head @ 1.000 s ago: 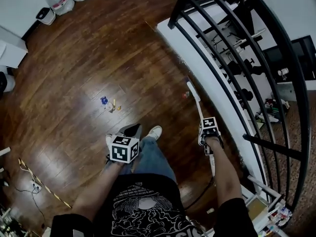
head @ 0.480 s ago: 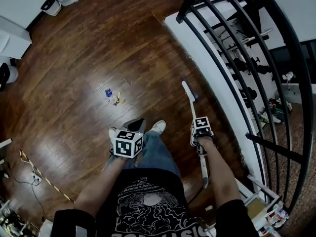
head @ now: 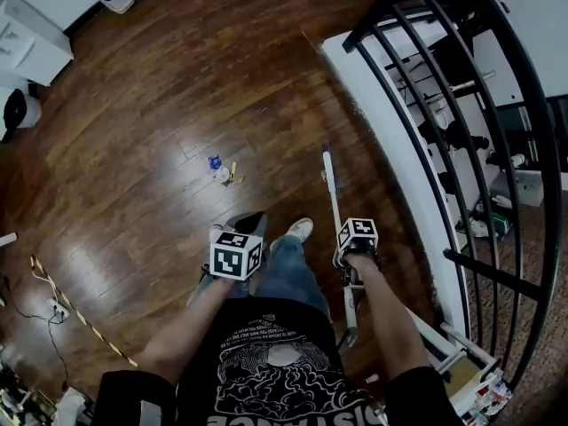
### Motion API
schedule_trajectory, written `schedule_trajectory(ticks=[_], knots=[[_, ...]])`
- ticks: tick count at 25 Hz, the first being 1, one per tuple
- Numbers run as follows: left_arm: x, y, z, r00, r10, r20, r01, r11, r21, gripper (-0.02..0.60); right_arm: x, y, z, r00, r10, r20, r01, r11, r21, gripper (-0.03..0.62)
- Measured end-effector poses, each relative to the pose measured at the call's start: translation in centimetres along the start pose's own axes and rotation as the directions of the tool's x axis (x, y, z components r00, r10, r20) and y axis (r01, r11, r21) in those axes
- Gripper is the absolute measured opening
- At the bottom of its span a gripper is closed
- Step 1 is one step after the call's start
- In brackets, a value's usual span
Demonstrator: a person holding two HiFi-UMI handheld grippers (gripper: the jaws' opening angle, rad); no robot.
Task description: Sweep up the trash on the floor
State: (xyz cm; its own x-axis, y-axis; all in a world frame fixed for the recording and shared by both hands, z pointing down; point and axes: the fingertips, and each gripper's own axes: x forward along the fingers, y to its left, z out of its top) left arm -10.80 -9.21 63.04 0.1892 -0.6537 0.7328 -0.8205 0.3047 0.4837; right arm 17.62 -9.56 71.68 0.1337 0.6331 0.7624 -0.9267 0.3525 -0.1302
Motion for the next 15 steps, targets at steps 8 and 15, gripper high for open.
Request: schedule_trajectory(ticks=[8,15], knots=[[-4.6,6.7,-2.1,1.0,0.017,0.022,-0.016,0.999,-0.051,0.005,2.6,9.1,-2.6,0.998,0.057,-0.009,-0.057,0.998,-0.02,0.012],[-8.7,11.5,-3.7,0.999,0.018,0.035,-0.015,0.996,-0.085,0.005,4.4,18.2,-4.6,0.987,0.158,-0.003,-0.159,0.987,-0.016,0.012]])
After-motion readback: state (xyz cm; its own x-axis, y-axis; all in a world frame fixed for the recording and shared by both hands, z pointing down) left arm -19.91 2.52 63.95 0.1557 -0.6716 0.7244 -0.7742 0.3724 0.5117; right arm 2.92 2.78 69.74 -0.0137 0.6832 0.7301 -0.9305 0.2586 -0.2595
